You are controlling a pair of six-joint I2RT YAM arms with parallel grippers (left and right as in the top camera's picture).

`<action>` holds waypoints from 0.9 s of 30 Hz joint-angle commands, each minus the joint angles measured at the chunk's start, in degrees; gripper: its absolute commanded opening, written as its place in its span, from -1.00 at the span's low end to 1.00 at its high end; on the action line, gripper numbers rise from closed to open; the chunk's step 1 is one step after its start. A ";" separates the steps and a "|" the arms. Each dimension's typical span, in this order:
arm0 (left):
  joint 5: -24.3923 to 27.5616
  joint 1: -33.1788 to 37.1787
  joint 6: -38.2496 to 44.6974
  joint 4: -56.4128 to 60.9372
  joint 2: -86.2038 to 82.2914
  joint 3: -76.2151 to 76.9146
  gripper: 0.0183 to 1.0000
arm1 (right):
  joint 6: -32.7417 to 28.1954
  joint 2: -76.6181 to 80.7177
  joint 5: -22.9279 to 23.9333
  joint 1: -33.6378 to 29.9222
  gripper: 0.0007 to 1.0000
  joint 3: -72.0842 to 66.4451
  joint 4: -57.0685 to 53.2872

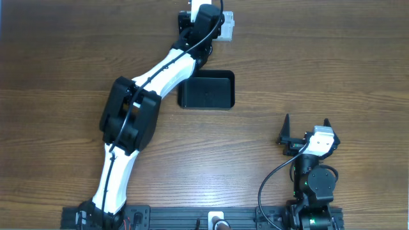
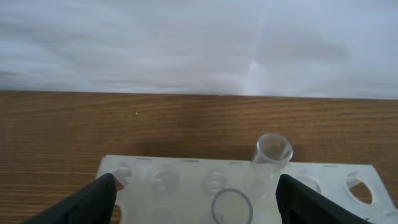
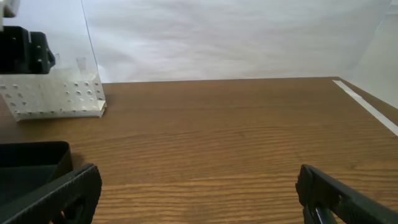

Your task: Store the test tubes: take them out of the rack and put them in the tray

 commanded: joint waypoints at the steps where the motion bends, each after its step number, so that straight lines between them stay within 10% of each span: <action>1: 1.22 0.15 0.63 0.28 1.90 2.82 0.60 | -0.04 -0.22 0.37 0.31 0.99 -0.28 -0.22; 27: 2.27 0.15 0.59 2.58 3.56 3.50 0.13 | -0.04 -0.22 0.37 0.31 0.99 -0.28 -0.22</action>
